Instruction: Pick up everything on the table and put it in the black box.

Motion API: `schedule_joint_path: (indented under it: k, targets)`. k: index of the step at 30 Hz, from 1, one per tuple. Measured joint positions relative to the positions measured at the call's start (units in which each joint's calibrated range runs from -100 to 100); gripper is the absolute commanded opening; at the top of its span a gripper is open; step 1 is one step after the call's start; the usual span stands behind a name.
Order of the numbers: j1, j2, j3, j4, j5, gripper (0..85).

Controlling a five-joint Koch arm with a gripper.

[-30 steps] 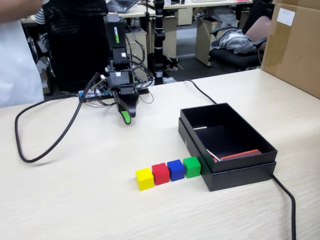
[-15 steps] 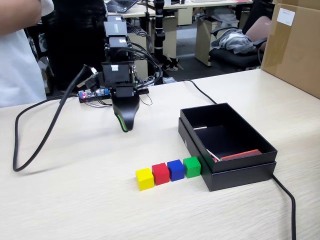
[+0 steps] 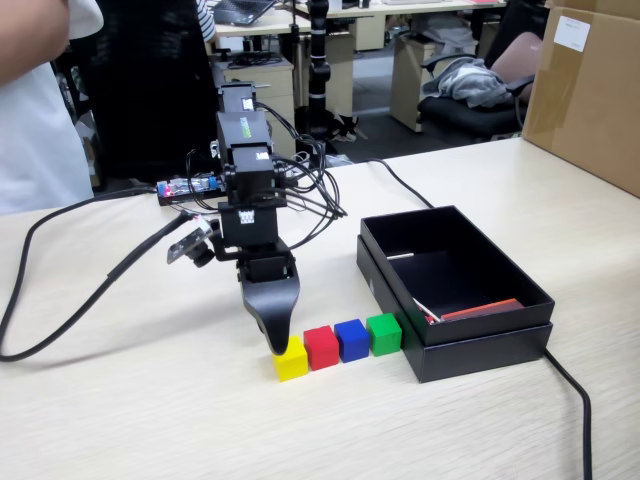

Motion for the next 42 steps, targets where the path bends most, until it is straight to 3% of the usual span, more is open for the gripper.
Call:
schedule_joint_path:
  k: [8, 13, 15, 16, 18, 25, 30, 35, 42]
  targets:
    - [0.63, 11.13, 8.22, -4.49, 0.00, 46.8]
    - [0.88, 13.72, 10.31, -5.50, 0.00, 41.8]
    - [0.88, 14.24, 10.41, -5.65, 0.00, 32.7]
    - [0.88, 14.37, 11.14, -6.04, 0.05, 20.9]
    - [0.88, 14.37, 11.59, -7.67, 0.59, 11.4]
    - [0.59, 8.80, 11.23, -10.84, 2.69, 11.4]
    - [1.61, -13.85, 6.85, -15.25, 4.30, 11.4]
    - [8.64, -30.42, 5.75, -16.26, 5.08, 11.4]
    - [18.71, -24.85, 6.30, -17.42, 8.35, 11.6]
